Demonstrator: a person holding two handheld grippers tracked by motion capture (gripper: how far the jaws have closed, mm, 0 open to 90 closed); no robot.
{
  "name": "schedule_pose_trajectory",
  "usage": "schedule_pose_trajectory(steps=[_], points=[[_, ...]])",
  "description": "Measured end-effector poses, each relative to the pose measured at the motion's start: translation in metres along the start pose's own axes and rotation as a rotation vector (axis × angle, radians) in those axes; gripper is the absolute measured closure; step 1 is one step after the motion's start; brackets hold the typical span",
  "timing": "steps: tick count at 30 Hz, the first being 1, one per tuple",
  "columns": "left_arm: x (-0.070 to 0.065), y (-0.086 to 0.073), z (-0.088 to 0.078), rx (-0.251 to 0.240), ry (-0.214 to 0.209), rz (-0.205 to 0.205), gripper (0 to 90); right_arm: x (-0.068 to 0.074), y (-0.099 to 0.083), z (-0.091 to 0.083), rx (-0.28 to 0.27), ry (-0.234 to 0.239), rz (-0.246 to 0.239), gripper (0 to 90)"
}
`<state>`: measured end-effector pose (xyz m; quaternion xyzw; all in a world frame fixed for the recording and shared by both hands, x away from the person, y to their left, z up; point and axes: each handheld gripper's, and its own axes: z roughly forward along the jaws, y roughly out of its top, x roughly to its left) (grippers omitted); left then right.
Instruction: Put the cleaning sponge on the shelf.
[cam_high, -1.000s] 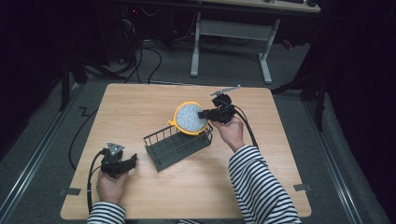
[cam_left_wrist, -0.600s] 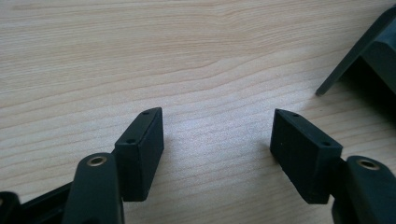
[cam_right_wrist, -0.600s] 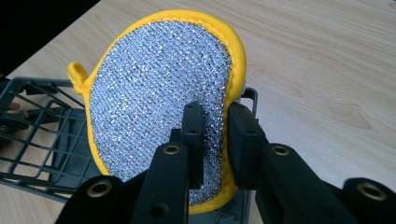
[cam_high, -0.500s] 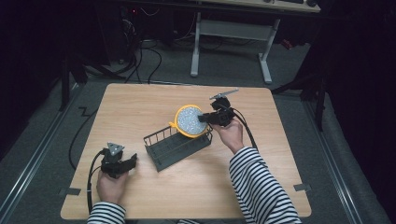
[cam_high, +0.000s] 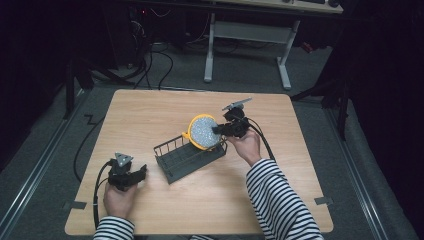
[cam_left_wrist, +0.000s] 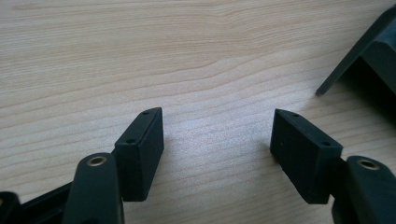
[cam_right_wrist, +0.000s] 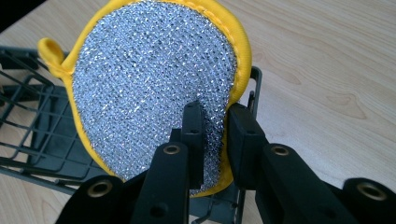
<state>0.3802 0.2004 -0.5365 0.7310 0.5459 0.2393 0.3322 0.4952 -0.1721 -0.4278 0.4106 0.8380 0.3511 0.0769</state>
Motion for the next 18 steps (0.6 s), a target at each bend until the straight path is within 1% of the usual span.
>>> schedule_pose_trajectory(steps=[3,9,12,13,15,18], points=[[0.0,0.0,0.0,0.0,0.0,0.0,35.4,0.0035,-0.0012,0.0017,0.017,-0.019,-0.029,78.5],[0.0,0.0001,0.0001,0.0,0.0,0.0,35.3,0.0043,-0.0002,0.0006,0.024,-0.016,-0.036,78.4],[-0.0001,0.0002,0.0002,0.0,0.0,0.0,35.2,0.0061,0.0004,-0.0008,0.023,-0.021,-0.054,78.4],[0.0,0.0002,0.0002,0.001,0.0,0.0,35.2,0.0073,0.0007,-0.0014,0.027,-0.023,-0.051,78.4],[-0.0001,0.0002,0.0002,0.001,0.0,0.0,35.2,0.0083,0.0012,-0.001,0.035,-0.025,-0.071,78.3],[-0.0001,0.0001,0.0002,-0.001,0.001,0.0,35.2,0.0093,0.0011,0.0008,0.049,-0.028,-0.075,78.3]])
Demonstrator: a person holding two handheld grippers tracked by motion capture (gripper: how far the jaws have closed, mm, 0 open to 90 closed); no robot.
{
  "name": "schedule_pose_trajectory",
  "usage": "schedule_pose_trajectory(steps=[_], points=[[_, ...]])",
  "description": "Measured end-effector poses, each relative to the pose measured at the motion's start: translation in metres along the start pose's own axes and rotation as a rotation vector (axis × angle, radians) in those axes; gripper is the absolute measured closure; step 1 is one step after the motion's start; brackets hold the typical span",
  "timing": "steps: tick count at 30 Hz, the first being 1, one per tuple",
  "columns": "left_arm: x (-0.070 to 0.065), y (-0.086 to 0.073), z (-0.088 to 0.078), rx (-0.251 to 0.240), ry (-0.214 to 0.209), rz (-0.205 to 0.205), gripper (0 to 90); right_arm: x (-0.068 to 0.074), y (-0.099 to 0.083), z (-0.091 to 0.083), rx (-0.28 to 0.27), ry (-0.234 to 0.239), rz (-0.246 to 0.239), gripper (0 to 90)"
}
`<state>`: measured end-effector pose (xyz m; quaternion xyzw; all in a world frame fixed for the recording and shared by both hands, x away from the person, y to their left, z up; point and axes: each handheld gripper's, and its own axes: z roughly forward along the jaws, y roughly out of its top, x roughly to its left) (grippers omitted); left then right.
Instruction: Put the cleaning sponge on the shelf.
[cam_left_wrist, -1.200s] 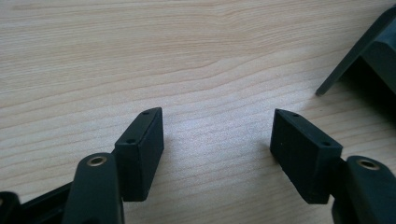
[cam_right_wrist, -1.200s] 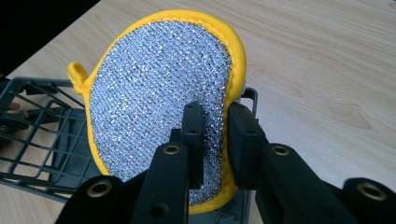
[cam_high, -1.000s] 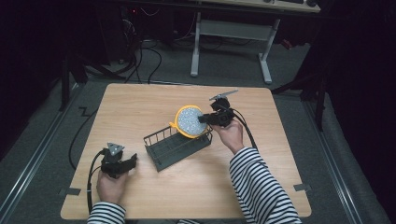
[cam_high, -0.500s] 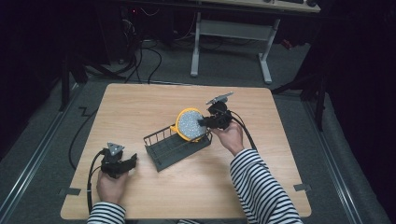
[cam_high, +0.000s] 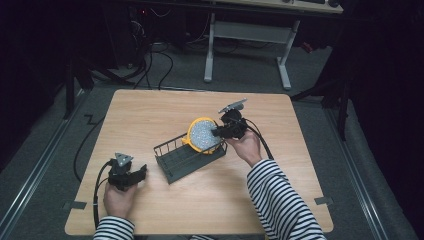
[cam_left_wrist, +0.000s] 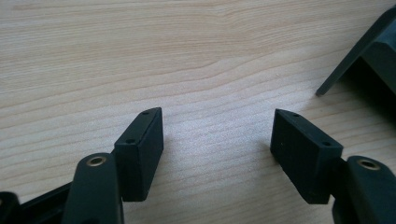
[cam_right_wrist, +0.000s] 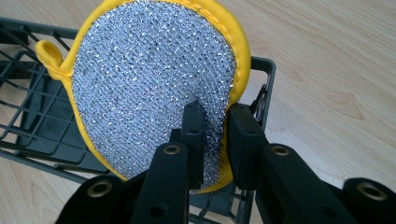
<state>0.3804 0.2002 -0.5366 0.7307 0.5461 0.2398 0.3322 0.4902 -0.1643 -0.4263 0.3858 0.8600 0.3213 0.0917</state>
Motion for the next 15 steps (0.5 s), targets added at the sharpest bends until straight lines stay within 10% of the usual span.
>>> schedule_pose_trajectory(steps=[10,15], points=[[0.0001,0.0,-0.0001,0.001,-0.001,0.0,35.2,0.0016,-0.0015,0.006,0.038,-0.005,-0.013,76.7],[0.0,0.0,0.0,0.001,-0.001,0.0,35.2,0.0026,-0.0009,0.005,0.022,0.008,-0.007,61.9]])
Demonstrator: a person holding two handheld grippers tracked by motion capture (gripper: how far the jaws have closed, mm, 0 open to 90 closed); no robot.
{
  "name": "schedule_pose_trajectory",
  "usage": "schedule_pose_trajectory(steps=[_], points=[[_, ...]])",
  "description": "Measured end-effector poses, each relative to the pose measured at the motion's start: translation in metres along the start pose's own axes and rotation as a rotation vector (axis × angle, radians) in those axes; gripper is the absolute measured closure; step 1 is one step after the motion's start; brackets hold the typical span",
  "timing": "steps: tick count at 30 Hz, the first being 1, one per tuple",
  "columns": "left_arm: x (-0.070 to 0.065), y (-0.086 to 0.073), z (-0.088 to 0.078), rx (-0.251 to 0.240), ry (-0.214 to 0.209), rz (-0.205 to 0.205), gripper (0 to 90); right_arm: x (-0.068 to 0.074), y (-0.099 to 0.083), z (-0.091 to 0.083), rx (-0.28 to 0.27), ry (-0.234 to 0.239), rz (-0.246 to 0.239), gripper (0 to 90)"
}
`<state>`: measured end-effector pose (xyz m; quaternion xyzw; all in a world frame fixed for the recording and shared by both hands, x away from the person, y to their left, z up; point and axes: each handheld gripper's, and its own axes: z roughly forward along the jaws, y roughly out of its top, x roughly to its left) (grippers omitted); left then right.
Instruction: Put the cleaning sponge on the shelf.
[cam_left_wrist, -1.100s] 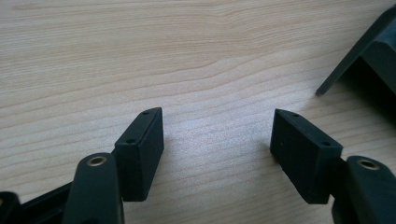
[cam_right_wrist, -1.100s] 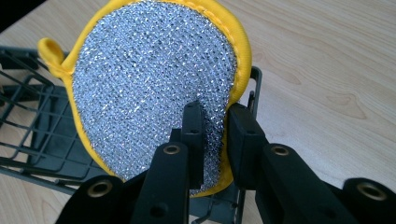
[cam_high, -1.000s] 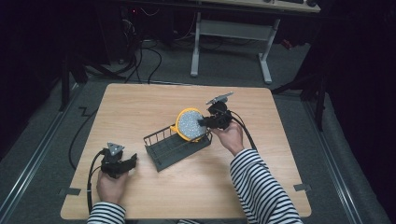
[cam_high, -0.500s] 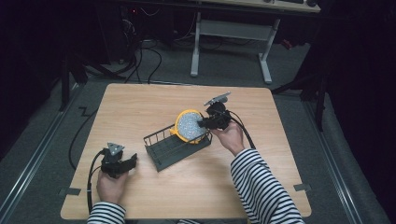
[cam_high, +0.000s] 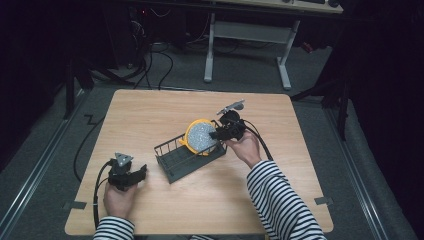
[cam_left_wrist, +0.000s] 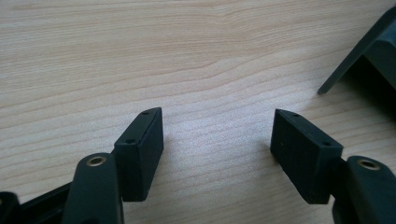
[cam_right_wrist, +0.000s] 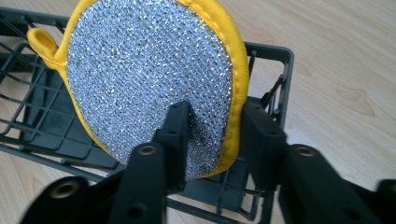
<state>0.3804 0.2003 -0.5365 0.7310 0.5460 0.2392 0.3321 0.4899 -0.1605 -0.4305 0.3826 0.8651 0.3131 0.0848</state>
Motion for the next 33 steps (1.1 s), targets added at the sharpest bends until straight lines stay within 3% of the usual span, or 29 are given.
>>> schedule_pose_trajectory(steps=[3,10,18,33], points=[[0.0,0.0,0.0,-0.001,0.0,0.0,35.1,0.002,-0.001,-0.002,-0.031,-0.001,0.008,52.9],[0.0,0.0,0.0,0.0,0.0,0.0,35.0,0.0,-0.005,-0.017,-0.105,0.001,0.031,46.5],[0.0,0.0,0.0,0.0,0.0,0.0,35.0,-0.016,-0.023,-0.043,-0.193,-0.002,0.097,46.7],[0.0,0.0,0.0,-0.001,0.001,-0.001,35.1,-0.036,-0.07,-0.097,-0.282,-0.095,0.181,50.0]])
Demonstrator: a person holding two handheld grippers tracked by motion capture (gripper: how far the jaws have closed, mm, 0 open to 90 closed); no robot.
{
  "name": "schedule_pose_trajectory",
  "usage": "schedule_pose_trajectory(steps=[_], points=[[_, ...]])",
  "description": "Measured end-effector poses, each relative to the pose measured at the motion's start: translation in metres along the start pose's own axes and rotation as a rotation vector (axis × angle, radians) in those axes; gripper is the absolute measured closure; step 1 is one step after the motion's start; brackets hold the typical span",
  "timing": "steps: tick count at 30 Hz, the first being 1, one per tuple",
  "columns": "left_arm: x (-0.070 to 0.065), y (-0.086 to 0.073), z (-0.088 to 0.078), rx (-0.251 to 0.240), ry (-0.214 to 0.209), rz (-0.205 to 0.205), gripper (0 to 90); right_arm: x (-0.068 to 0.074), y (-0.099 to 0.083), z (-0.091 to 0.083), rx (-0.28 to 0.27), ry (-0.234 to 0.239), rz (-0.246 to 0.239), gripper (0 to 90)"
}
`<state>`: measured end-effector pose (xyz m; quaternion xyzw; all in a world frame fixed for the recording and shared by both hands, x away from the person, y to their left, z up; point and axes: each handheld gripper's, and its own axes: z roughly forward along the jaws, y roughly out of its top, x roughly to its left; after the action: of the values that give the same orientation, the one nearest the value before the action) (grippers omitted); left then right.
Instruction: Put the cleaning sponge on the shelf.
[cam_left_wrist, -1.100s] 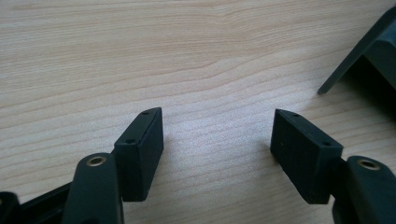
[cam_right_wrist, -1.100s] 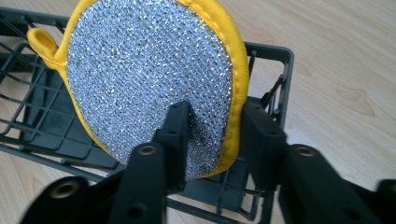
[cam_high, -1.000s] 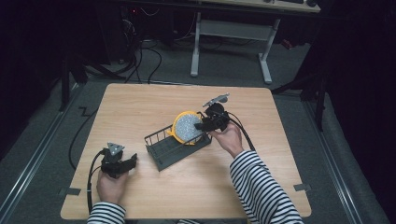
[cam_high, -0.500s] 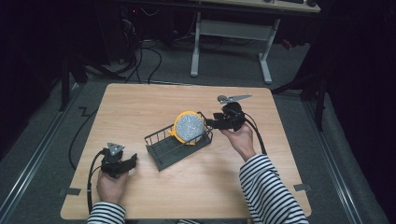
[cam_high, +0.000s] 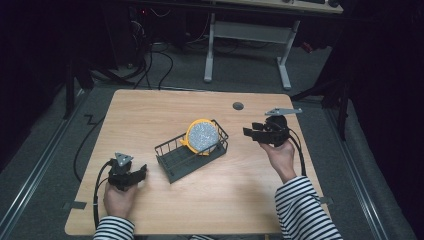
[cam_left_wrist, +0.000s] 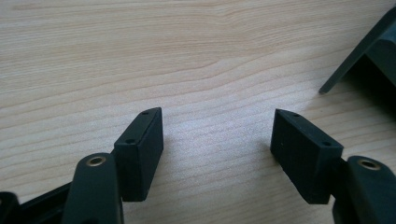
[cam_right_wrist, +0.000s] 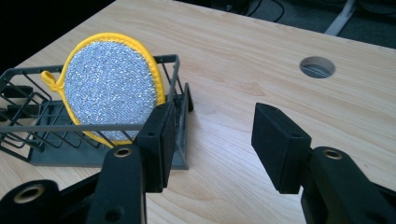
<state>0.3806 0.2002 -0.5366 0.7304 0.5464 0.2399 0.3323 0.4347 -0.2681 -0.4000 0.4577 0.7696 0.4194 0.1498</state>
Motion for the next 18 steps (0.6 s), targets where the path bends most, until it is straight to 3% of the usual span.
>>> schedule_pose_trajectory(steps=[9,18], points=[[0.0,0.0,0.0,0.001,0.0,0.0,35.1,-0.017,-0.019,-0.028,-0.033,-0.048,0.041,50.3],[0.0,0.0,0.0,0.002,-0.004,-0.002,35.0,-0.023,-0.036,-0.041,-0.046,-0.084,0.049,49.5]])
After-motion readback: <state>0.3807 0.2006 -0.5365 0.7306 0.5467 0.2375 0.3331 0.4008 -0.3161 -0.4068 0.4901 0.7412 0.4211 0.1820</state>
